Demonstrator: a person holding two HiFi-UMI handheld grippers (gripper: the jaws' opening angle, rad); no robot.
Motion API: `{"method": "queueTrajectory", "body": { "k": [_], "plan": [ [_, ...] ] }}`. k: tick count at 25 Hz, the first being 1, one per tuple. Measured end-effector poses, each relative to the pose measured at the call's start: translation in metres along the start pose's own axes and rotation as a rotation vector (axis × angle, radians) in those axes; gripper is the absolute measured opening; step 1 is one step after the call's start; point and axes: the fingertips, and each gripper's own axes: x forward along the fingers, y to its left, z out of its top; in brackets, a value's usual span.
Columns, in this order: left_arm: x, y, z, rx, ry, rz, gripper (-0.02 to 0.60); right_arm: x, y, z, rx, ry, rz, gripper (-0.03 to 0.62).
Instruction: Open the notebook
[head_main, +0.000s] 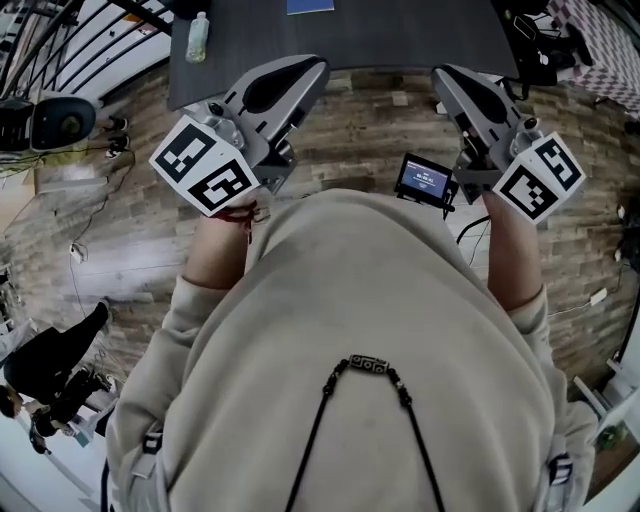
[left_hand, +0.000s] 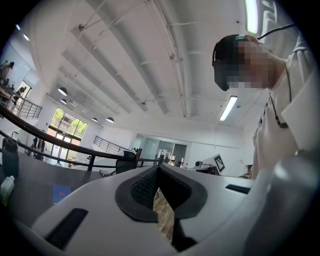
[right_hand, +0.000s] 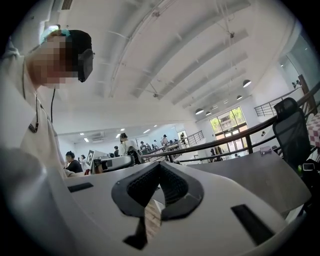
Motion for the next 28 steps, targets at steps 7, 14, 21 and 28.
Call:
{"method": "queueTrajectory", "body": {
  "k": [7, 14, 21, 28],
  "plan": [
    [0.005, 0.001, -0.018, -0.018, 0.040, 0.059, 0.005, -0.014, -0.004, -0.014, 0.031, 0.013, 0.077, 0.015],
    [0.006, -0.004, -0.033, 0.013, 0.136, 0.046, 0.005, -0.011, -0.005, -0.015, 0.099, -0.050, 0.167, 0.015],
    [0.008, -0.006, -0.024, -0.001, 0.125, -0.003, 0.005, -0.007, -0.013, -0.001, 0.125, -0.090, 0.129, 0.015],
    [0.012, -0.012, -0.012, -0.013, 0.051, -0.114, 0.005, -0.023, -0.010, 0.010, 0.186, -0.206, 0.062, 0.015]
  ]
}}
